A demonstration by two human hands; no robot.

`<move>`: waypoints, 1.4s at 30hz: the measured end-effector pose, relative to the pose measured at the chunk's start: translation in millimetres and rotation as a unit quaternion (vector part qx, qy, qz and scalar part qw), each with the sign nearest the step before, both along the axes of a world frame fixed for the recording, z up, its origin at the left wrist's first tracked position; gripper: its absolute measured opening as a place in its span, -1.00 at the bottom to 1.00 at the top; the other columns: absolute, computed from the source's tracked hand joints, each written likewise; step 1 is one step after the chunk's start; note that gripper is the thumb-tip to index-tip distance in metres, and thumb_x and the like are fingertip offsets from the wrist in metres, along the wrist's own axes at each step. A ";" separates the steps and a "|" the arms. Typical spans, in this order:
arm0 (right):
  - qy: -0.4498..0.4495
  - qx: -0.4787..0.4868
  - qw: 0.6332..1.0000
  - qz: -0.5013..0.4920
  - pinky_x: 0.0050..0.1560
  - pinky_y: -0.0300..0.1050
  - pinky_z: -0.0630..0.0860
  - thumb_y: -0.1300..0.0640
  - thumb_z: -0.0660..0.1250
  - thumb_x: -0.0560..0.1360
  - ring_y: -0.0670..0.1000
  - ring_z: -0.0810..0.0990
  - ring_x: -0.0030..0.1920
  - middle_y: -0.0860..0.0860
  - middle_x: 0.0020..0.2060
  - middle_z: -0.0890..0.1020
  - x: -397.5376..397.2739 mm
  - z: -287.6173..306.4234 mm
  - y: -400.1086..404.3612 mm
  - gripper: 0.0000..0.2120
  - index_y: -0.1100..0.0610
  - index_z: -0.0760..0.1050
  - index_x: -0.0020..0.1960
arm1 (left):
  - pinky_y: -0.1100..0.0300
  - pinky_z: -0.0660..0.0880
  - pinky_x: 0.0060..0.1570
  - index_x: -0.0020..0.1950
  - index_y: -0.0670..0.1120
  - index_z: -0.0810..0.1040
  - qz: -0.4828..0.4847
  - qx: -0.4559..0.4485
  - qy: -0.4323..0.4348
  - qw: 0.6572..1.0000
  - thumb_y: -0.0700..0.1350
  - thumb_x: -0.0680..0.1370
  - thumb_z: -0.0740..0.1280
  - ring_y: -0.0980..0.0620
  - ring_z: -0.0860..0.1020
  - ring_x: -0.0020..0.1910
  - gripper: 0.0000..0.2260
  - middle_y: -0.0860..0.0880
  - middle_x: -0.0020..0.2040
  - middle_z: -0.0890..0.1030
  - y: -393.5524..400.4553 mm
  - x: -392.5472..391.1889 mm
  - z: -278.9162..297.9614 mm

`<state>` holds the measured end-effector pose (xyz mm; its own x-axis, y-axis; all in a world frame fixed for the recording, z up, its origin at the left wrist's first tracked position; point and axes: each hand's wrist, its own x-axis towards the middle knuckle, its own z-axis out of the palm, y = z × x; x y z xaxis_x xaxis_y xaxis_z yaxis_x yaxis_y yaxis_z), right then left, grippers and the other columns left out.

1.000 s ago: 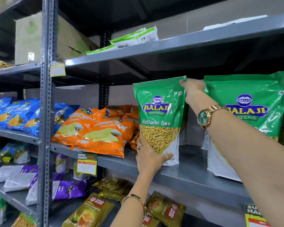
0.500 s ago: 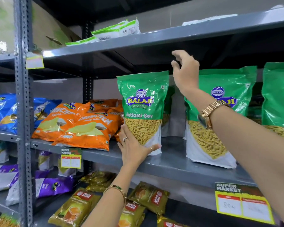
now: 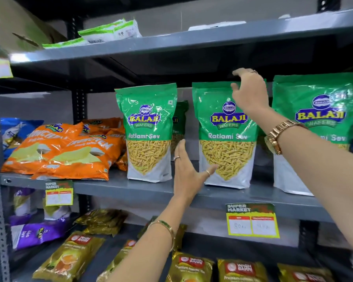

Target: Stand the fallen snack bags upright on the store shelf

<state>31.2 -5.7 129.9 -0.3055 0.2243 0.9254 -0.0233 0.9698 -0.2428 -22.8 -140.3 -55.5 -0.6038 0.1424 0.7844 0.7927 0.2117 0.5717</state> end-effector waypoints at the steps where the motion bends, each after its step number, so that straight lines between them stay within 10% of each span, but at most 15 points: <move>1: -0.012 0.002 1.000 -0.011 0.28 0.02 0.38 0.25 0.21 0.54 0.20 0.43 0.30 0.21 0.27 0.50 1.4 -1.0 5.6 -0.63 0.21 0.39 0.34 | 0.18 0.04 0.47 0.53 -0.10 -0.07 -0.033 0.005 -0.027 0.999 0.10 0.32 0.51 0.03 0.03 0.53 0.00 -0.04 0.55 0.04 7.8 3.3 0.9; 15: -0.024 0.124 0.981 -0.150 0.23 0.12 0.29 0.24 0.19 0.55 0.21 0.45 0.18 0.20 0.07 0.61 -6.8 4.3 20.9 -0.77 0.19 0.55 0.14 | -0.17 0.25 0.40 0.51 -0.10 -0.26 -0.041 -0.094 -0.192 0.976 0.24 0.21 0.51 -0.17 0.13 0.46 0.20 -0.23 0.47 0.15 48.5 4.3 -2.1; 22: -0.030 0.094 0.979 -0.180 0.30 0.11 0.21 0.30 0.27 0.47 0.20 0.48 0.16 0.16 -0.01 0.68 -6.7 28.0 17.4 -0.76 0.09 0.65 0.01 | -0.18 0.35 0.30 0.45 -0.05 -0.03 -0.025 -0.090 -0.184 0.978 0.26 0.17 0.51 -0.18 0.26 0.37 0.07 -0.20 0.36 0.28 50.2 1.4 -5.5; 35: -0.019 0.103 0.985 -0.139 0.16 0.07 0.35 0.31 0.14 0.54 0.25 0.49 0.15 0.22 0.09 0.64 -12.0 14.4 25.4 -0.68 0.16 0.59 0.17 | -0.14 0.13 0.47 0.51 -0.15 -0.30 -0.009 -0.111 -0.170 0.979 0.44 0.19 0.34 -0.15 0.08 0.52 0.23 -0.18 0.56 0.02 48.3 9.3 -3.6; 42: 0.064 0.129 0.986 -0.079 0.32 0.11 0.35 0.22 0.19 0.53 0.23 0.50 0.22 0.20 0.23 0.56 -0.7 -21.3 26.8 -0.63 0.25 0.44 0.31 | -0.05 0.00 0.51 0.54 -0.15 -0.09 0.021 0.008 -0.055 0.998 0.26 0.47 0.23 -0.02 -0.01 0.55 -0.15 -0.10 0.57 0.01 43.6 16.1 -5.3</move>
<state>30.5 21.1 108.6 -0.1622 0.0126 0.9867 0.1189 0.9929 0.0069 -6.7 -96.7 -60.8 -0.6910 0.1035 0.7154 0.7161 0.2327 0.6580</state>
